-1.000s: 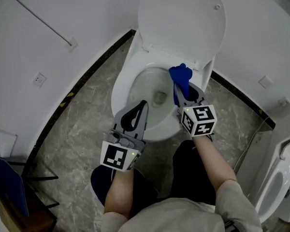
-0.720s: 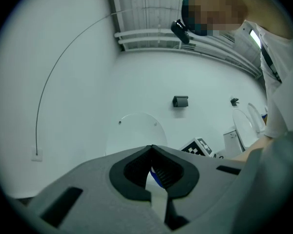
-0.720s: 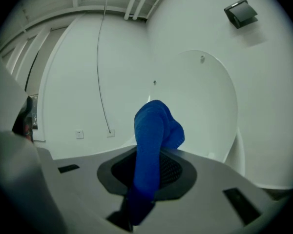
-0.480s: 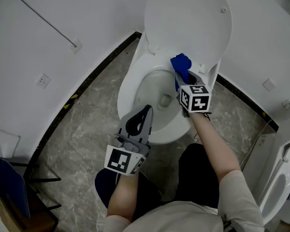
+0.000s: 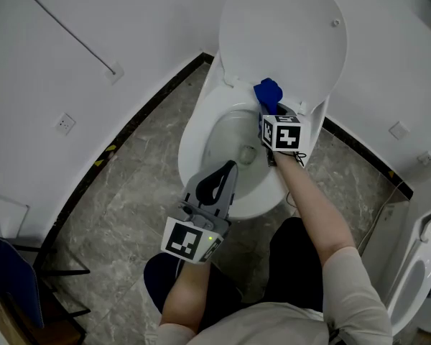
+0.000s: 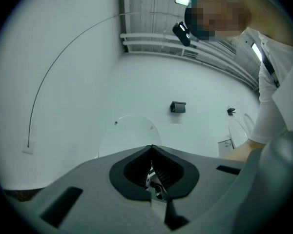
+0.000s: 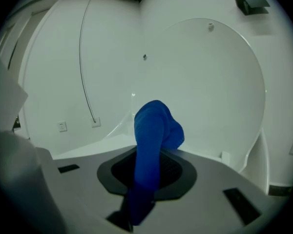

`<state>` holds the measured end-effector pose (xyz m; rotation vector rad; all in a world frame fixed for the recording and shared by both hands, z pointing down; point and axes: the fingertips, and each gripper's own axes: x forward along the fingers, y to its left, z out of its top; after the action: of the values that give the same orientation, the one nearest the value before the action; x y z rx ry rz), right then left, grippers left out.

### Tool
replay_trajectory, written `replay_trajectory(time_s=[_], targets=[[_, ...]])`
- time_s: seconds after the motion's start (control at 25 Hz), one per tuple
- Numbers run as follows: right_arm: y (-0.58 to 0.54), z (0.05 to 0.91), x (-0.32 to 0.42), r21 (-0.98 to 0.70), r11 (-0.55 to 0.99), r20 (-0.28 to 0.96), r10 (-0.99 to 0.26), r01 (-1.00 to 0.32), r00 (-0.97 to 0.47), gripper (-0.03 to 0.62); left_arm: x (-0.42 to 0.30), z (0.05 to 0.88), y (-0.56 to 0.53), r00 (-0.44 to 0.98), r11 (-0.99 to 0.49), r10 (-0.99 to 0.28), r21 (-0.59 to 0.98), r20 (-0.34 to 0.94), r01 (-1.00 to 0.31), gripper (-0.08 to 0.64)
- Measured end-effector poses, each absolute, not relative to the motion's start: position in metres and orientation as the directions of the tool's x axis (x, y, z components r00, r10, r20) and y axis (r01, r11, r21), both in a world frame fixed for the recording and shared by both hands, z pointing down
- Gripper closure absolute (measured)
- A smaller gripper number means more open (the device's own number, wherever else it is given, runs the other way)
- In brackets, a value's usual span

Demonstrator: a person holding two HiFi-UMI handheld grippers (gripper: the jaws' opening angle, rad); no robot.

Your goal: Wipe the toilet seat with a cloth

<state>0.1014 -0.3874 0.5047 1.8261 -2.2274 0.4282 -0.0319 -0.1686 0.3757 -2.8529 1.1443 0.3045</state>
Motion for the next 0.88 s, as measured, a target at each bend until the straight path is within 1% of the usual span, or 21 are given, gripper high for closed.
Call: replay_trajectory(time_s=[0.2,0.48,0.72,0.88], targets=[[-0.395,0.512,0.093,-0.121,0.162,0.385,-0.902,-0.979,-0.197,0.529,-0.031,0.376,-0.166,0.714,-0.729,-0.673,0.013,-0.194,-0.684,0.552],[-0.403,0.529,0.094,-0.204,0.085,0.434,-0.885,-0.975,-0.168,0.529,-0.034,0.377,-0.165,0.711,-0.726,-0.676,0.012,-0.193,-0.687,0.552],[-0.411,0.532,0.096,-0.247,0.047,0.437,-0.886,-0.968,-0.154,0.529,-0.036,0.377,-0.166,0.708,-0.725,-0.676,0.014,-0.206,-0.688,0.552],[-0.415,0.531,0.096,-0.278,0.038,0.439,-0.883,-0.96,-0.163,0.529,-0.034,0.375,-0.168,0.707,-0.73,-0.673,0.041,-0.216,-0.682,0.552]])
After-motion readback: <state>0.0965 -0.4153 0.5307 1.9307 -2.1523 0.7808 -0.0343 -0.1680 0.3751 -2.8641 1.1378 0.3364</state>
